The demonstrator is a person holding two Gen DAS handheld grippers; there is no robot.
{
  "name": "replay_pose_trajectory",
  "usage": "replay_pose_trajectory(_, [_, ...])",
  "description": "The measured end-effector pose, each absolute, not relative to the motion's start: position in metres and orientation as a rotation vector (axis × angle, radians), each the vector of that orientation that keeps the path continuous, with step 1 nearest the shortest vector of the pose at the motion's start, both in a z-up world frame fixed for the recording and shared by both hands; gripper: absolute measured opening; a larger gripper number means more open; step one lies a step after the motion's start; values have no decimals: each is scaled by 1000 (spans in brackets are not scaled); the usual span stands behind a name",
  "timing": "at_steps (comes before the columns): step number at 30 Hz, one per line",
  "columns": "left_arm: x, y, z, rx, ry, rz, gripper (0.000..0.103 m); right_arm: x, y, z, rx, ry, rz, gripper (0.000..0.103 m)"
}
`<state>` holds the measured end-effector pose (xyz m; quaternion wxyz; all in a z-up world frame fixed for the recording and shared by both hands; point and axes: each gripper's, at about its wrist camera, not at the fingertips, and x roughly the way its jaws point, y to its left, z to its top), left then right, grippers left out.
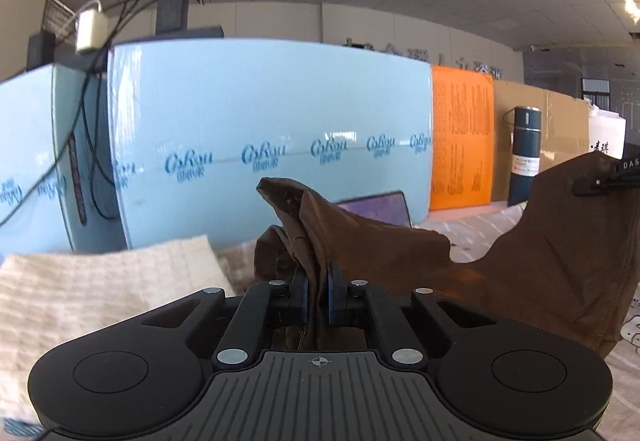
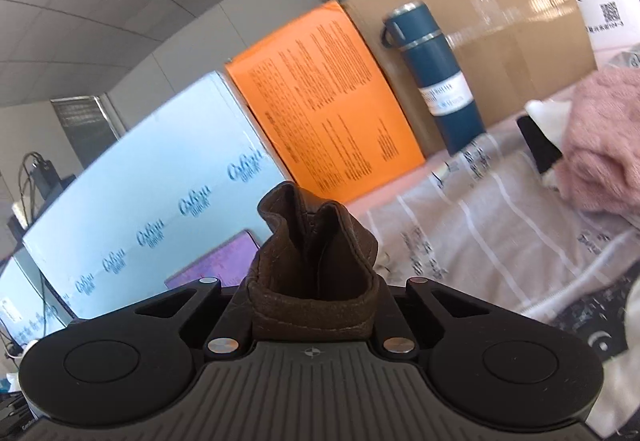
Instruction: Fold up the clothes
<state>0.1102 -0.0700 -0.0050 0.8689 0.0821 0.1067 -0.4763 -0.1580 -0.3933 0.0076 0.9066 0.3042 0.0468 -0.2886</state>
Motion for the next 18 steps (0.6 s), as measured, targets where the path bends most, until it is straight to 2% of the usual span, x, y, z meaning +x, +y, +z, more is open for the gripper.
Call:
replay_pose_trajectory(6, [136,-81,-24,182,378,-966,9,-153,-413,-7,664,133,-666,7])
replay_pose_trajectory(9, [146,-78,-29,150,443,-979,16,-158,-429,-29,714,233,-750,14])
replay_pose_trajectory(11, [152,-73,-31,102,464,-989,28,-165,-434,-35,742,247,-811,34])
replay_pose_trajectory(12, [155,-70,-31,80,469,-989,35,-168,-436,-36,748,248,-845,39])
replay_pose_trajectory(13, [157,-68,-29,60,458,-980,55,-171,-434,-33,718,230,-890,51])
replay_pose_trajectory(14, [159,-66,-28,40,447,-971,70,-174,-431,-30,687,209,-931,61])
replay_pose_trajectory(16, [162,-66,-22,39,422,-960,78,-182,-424,-25,625,151,-980,67])
replay_pose_trajectory(18, [166,-70,-13,60,399,-960,82,-187,-422,-23,632,106,-950,68])
